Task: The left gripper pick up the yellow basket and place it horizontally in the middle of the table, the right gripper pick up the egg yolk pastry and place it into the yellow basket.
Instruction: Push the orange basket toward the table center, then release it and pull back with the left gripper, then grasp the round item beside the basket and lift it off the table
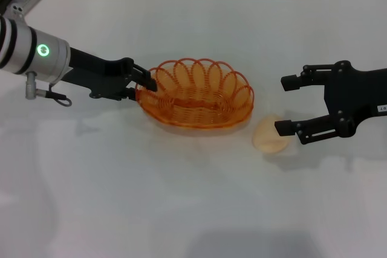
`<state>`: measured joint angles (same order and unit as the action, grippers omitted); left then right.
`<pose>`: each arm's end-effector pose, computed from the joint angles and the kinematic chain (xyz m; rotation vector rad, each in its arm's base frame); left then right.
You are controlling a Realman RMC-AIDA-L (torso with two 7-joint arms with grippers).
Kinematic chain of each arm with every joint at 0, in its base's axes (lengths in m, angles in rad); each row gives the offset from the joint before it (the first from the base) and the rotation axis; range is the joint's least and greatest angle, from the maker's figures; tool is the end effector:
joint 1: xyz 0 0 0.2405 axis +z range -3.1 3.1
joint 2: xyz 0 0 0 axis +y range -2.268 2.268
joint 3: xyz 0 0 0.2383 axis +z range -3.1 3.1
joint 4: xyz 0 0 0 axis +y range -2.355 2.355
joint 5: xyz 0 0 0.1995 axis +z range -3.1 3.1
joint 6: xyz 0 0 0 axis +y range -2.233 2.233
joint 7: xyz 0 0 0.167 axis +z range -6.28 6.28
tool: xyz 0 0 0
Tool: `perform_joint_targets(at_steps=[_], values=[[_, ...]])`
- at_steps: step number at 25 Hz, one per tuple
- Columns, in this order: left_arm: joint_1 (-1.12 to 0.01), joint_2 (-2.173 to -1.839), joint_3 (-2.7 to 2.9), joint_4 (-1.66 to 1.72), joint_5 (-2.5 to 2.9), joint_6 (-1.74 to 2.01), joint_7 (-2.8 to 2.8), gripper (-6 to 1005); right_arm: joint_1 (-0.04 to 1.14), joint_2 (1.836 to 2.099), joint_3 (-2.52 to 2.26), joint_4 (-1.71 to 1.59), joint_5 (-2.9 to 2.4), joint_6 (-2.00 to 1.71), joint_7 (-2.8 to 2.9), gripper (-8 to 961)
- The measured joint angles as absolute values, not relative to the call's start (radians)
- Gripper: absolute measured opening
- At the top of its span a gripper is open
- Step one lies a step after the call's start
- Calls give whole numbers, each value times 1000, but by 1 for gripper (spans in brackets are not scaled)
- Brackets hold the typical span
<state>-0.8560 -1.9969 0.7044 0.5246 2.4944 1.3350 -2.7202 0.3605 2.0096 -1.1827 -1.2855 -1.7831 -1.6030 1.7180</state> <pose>-0.2286 0.3844 -0.0228 -2.1112 -2.0387 -0.1465 0.1638 0.3022 0.0254 -2.9249 0.2608 0.4958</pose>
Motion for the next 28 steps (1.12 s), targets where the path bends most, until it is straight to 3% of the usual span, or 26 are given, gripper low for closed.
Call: perform_joint_targets(at_steps=[3,6,17,28], values=[[-854,-1993,700,529,2485,1346,-2704,415,358,2008,-1182,-1285,-1781,-1603,1718,858],[-851,-1988,700,536,2470,1362,-2691,623,355,2008,-1181,-1285,-1779,-1603,1718,858],[-786,-1970,701,671,2386,1411,-2632,848,353,2009,-1181,-1285,-1782,-1603,1725,857],[-711,-1952,699,799,2320,1424,-2406,892,376,2010,-1184,-1227,-1786,-1589,1720,857]])
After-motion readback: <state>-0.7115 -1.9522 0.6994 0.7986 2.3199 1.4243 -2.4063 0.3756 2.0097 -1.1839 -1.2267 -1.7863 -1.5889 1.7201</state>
